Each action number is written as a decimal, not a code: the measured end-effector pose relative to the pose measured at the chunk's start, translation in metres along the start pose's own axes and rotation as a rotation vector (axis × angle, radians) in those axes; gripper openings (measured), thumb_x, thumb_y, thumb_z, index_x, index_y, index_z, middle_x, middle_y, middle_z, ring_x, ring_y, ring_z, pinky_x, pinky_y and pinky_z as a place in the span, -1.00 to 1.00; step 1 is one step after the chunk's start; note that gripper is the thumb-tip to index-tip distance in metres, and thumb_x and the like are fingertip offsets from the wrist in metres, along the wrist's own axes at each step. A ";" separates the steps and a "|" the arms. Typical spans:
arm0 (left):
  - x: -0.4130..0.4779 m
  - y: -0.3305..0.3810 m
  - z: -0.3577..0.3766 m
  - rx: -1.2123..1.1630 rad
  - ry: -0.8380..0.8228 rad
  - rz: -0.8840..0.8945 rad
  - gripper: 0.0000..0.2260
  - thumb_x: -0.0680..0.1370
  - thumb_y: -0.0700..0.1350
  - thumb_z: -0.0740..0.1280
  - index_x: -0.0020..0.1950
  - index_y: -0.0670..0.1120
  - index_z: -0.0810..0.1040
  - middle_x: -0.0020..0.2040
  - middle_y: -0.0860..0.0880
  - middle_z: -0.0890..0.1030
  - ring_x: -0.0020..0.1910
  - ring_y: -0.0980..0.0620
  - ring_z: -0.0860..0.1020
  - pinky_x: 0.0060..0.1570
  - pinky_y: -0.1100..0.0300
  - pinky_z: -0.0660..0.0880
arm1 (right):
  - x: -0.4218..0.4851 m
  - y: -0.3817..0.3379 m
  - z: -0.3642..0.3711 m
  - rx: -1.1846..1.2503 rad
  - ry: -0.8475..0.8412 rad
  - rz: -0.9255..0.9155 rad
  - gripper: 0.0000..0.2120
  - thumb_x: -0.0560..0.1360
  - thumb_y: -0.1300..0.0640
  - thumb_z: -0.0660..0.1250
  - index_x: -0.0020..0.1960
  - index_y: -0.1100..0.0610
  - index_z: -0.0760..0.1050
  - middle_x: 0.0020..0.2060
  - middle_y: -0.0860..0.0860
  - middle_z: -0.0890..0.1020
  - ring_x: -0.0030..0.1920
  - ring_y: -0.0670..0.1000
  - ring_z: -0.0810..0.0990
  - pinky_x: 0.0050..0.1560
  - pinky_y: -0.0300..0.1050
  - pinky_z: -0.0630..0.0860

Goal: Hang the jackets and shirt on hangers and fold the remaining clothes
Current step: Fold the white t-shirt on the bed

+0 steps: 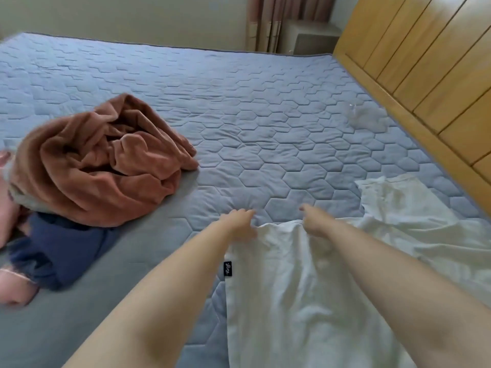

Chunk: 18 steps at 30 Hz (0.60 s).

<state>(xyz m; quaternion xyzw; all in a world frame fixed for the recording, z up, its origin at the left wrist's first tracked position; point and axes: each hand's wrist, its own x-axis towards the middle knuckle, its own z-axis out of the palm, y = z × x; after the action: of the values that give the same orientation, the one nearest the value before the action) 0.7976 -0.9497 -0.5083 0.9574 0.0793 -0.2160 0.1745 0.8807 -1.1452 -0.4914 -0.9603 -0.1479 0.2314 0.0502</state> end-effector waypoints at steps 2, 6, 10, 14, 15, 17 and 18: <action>0.003 0.008 0.012 0.059 0.019 -0.026 -0.65 0.50 -0.01 0.24 0.27 -0.03 0.47 0.24 -0.08 0.47 0.27 -0.12 0.39 0.20 -0.02 0.39 | -0.003 0.023 0.020 -0.028 -0.033 0.005 -0.62 0.54 0.19 0.15 0.36 0.14 0.34 0.32 0.14 0.43 0.34 0.17 0.37 0.30 -0.01 0.35; 0.003 0.003 0.005 0.007 0.014 -0.037 -0.80 0.51 -0.06 0.29 0.00 -0.16 0.59 0.04 -0.14 0.60 0.07 -0.15 0.53 -0.06 0.13 0.43 | -0.002 0.039 0.015 -0.061 0.047 0.010 -0.83 0.50 0.17 0.21 0.07 0.09 0.48 0.16 0.10 0.55 0.22 0.14 0.48 0.19 -0.02 0.35; -0.002 -0.006 -0.013 -0.026 0.165 -0.228 -0.82 0.54 -0.13 0.28 0.06 -0.16 0.59 0.12 -0.17 0.59 0.12 -0.15 0.54 0.01 0.13 0.45 | 0.006 0.040 -0.002 -0.071 0.474 -0.113 -0.85 0.54 0.15 0.22 0.02 0.14 0.54 0.07 0.13 0.59 0.17 0.15 0.47 0.13 -0.03 0.26; -0.001 0.015 -0.005 0.413 0.265 -0.195 -0.69 0.52 -0.20 0.26 0.26 -0.07 0.50 0.25 -0.08 0.48 0.29 -0.11 0.40 0.19 0.07 0.33 | 0.009 0.044 0.016 -0.104 0.482 -0.133 -0.64 0.55 0.06 0.26 0.31 0.14 0.43 0.22 0.12 0.47 0.27 0.16 0.36 0.35 0.08 0.16; 0.003 0.026 -0.001 0.439 0.301 -0.138 -0.68 0.51 -0.19 0.26 0.26 -0.06 0.47 0.24 -0.08 0.45 0.28 -0.10 0.38 0.17 0.06 0.32 | 0.007 0.047 0.020 -0.103 0.491 -0.140 -0.64 0.54 0.09 0.26 0.31 0.17 0.43 0.23 0.13 0.46 0.27 0.18 0.37 0.37 0.12 0.16; 0.015 0.058 0.010 0.427 0.357 0.007 -0.68 0.49 -0.17 0.27 0.25 -0.06 0.43 0.24 -0.09 0.42 0.26 -0.11 0.36 0.13 0.05 0.32 | 0.003 0.062 0.024 -0.091 0.566 -0.168 -0.71 0.48 0.20 0.26 0.18 0.22 0.50 0.16 0.18 0.51 0.21 0.22 0.45 0.32 0.21 0.23; 0.021 0.077 0.017 0.404 0.371 0.072 -0.68 0.49 -0.17 0.26 0.25 -0.07 0.42 0.25 -0.09 0.41 0.27 -0.12 0.35 0.12 0.05 0.32 | 0.000 0.073 0.023 -0.081 0.610 -0.157 -0.72 0.42 0.24 0.24 0.11 0.24 0.53 0.11 0.20 0.54 0.16 0.24 0.49 0.28 0.25 0.27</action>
<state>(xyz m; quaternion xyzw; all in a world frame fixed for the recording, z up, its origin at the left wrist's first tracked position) 0.8270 -1.0257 -0.5084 0.9982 0.0310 -0.0420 -0.0301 0.8893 -1.2143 -0.5236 -0.9722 -0.2087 -0.0779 0.0717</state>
